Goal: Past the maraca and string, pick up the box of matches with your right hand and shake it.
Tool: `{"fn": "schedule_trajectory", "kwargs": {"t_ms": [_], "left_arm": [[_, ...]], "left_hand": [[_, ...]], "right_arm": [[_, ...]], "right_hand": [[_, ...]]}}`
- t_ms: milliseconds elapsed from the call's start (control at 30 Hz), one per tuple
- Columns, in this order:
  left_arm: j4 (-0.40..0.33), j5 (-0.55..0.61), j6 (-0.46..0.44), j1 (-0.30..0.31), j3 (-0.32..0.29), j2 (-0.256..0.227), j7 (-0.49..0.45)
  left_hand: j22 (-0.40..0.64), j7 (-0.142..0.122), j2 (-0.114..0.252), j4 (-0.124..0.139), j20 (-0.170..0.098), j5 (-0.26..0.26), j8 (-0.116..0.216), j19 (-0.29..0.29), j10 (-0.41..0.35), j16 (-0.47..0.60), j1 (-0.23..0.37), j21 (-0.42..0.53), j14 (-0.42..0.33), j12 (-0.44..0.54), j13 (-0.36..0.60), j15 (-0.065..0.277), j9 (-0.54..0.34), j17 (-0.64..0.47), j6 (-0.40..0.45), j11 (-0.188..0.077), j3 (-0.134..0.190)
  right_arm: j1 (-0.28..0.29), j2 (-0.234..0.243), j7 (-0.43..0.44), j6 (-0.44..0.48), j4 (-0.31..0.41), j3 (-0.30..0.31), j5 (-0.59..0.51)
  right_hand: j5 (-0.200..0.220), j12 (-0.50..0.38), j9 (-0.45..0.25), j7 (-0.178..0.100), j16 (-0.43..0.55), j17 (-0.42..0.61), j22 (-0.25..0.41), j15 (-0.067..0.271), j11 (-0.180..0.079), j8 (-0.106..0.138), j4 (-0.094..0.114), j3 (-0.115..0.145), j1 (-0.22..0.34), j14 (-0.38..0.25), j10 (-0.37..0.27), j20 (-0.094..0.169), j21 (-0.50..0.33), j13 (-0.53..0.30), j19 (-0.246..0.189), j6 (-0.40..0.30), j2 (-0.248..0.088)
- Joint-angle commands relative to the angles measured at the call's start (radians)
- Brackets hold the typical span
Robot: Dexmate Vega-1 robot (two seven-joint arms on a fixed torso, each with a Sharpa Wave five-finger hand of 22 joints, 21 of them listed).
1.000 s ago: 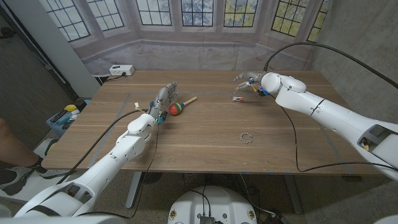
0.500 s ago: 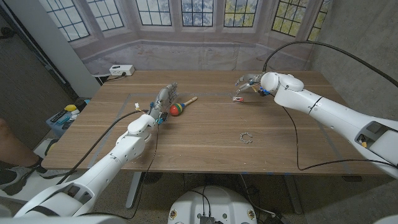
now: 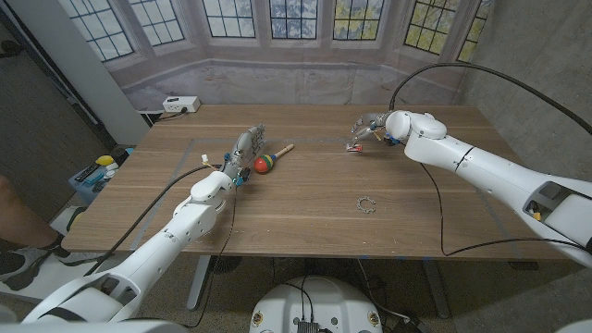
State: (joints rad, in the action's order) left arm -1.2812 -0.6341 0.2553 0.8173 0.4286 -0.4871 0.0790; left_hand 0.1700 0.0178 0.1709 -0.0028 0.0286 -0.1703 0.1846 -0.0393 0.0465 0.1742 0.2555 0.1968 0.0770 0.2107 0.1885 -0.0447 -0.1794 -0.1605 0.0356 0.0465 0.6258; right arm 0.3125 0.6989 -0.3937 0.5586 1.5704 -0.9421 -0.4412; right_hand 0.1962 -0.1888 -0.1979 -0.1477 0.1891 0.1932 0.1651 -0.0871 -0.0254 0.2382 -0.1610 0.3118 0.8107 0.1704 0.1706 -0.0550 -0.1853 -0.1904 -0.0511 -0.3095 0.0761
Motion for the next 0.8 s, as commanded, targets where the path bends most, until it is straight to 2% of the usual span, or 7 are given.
{"fn": "schedule_trajectory", "kwargs": {"t_ms": [33,800], "left_arm": [[0.002,0.002,-0.007,-0.005,0.008,0.004,0.005],[-0.012,0.012,-0.017,-0.008,0.013,0.001,-0.004]], "left_hand": [[0.004,0.001,0.003,-0.003,0.0,-0.004,0.0,-0.011,-0.003,0.002,0.012,-0.002,0.001,-0.002,0.002,-0.005,-0.001,-0.006,0.01,0.006,0.003],[0.004,0.0,0.004,-0.004,0.002,-0.004,0.0,-0.009,-0.003,0.002,0.014,-0.003,0.002,-0.002,0.002,-0.007,-0.002,-0.006,0.01,0.006,0.001]], "right_arm": [[0.001,-0.017,0.03,-0.017,-0.036,-0.017,-0.039],[0.01,-0.057,0.065,-0.036,-0.099,-0.027,-0.06]], "right_hand": [[0.002,-0.009,-0.004,0.001,0.007,0.002,0.005,0.01,-0.004,0.006,0.003,0.004,0.003,0.02,0.011,0.003,-0.008,-0.002,-0.015,-0.018,0.009],[0.006,-0.015,-0.005,0.001,0.013,0.0,0.005,0.019,-0.009,0.022,-0.002,0.014,0.022,0.003,-0.011,0.012,-0.011,0.0,-0.033,-0.081,0.01]]}}
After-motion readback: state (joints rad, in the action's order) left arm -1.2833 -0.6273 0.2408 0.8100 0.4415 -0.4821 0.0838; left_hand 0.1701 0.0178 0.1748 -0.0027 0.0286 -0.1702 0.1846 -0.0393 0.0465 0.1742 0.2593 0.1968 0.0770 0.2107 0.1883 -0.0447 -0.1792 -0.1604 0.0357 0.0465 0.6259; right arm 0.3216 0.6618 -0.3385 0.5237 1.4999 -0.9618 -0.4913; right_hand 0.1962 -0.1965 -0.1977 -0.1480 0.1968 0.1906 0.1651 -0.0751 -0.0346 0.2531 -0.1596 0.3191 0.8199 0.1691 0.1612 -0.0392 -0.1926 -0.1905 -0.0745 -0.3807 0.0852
